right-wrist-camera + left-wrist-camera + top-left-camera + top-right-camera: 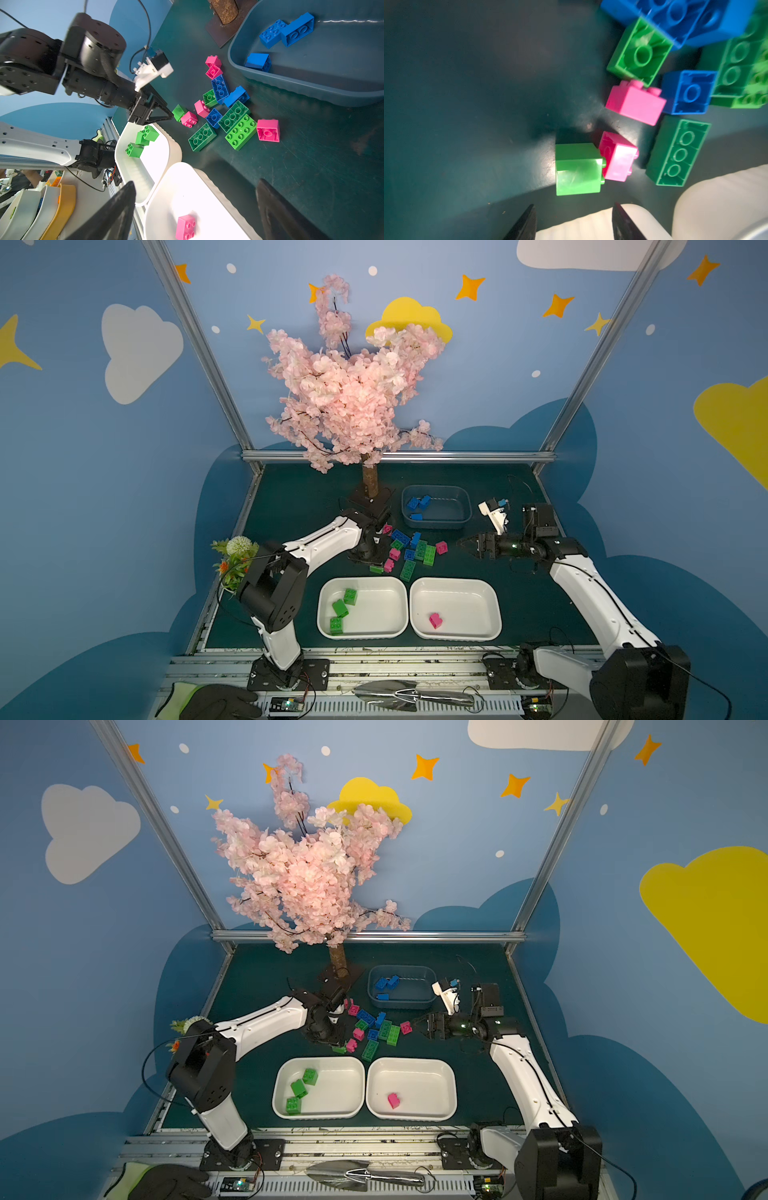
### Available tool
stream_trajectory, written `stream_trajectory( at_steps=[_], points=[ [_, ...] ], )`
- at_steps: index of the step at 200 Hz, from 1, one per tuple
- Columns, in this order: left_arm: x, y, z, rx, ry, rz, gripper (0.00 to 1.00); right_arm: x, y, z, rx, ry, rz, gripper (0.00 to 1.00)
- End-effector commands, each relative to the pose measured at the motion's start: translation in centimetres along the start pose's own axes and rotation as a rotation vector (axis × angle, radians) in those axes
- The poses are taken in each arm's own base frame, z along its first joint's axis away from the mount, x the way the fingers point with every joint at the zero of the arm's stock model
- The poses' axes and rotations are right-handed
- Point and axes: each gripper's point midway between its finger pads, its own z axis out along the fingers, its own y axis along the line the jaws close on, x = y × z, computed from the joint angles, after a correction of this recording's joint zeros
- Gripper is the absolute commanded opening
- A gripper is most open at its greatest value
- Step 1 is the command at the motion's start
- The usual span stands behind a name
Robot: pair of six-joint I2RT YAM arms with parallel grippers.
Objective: Sort the legos into containers by color
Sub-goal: 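Move the left gripper back over the pile toward a green brick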
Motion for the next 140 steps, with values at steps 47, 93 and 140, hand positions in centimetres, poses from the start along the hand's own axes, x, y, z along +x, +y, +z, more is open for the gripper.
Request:
stream_trajectory(
  at_steps=[47, 93, 140],
  points=[
    [0.6, 0.7, 2.2, -0.015, 0.05, 0.022, 0.55, 0.4, 0.3, 0.0, -0.006, 0.001, 0.0, 0.89],
    [0.2, 1.0, 3.0, -0.03, 0.049, 0.015, 0.55, 0.4, 0.3, 0.0, -0.006, 0.002, 0.002, 0.89],
    [-0.8, 3.3, 2.4, -0.107, -0.001, -0.027, 0.55, 0.4, 0.3, 0.0, -0.003, 0.002, 0.001, 0.89]
  ],
)
